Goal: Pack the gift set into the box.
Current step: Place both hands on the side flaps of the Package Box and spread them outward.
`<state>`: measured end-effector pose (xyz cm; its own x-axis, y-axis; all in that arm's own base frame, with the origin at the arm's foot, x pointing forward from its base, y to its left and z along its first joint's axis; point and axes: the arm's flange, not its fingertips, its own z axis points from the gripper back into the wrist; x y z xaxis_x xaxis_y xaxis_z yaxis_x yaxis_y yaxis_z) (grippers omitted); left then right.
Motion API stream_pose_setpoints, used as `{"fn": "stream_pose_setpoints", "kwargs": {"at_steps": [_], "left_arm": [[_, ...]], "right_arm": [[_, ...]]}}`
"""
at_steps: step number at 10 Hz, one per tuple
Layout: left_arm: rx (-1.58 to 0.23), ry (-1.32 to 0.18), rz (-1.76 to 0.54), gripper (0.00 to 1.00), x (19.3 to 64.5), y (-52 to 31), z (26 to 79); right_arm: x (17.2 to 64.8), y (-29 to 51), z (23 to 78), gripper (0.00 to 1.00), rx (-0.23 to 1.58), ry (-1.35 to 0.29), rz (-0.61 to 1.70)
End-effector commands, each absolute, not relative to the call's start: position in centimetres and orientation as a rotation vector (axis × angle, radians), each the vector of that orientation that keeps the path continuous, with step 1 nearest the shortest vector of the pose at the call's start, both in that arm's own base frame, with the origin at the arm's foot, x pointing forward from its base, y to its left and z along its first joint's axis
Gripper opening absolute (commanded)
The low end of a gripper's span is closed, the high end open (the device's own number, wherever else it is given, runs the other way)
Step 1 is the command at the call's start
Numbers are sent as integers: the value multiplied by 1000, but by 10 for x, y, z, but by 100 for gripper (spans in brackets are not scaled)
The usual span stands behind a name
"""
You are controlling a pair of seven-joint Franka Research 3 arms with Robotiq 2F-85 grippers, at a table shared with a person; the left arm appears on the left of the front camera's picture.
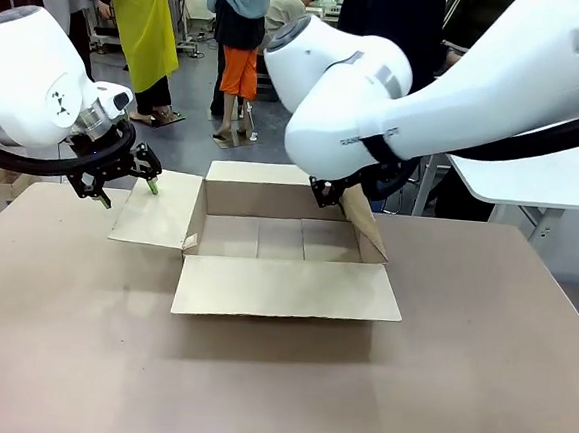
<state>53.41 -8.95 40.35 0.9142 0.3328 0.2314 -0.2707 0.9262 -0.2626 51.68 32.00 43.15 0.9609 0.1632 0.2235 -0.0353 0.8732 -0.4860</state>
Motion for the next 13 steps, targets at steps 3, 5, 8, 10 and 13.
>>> {"fn": "stream_pose_setpoints", "kwargs": {"at_steps": [3,5,8,10,13], "left_arm": [[-216,-275,328,100,532,-91,405],[-216,-275,328,100,532,-91,405],[-216,-275,328,100,532,-91,405],[-216,-275,328,100,532,-91,405],[-216,-275,328,100,532,-91,405]], "right_arm": [[493,255,443,100,-336,-336,39],[488,221,447,100,-251,-351,-5],[484,171,442,100,-107,-354,-46],[486,144,425,100,28,-376,-60],[480,112,394,100,163,-383,-113]]}}
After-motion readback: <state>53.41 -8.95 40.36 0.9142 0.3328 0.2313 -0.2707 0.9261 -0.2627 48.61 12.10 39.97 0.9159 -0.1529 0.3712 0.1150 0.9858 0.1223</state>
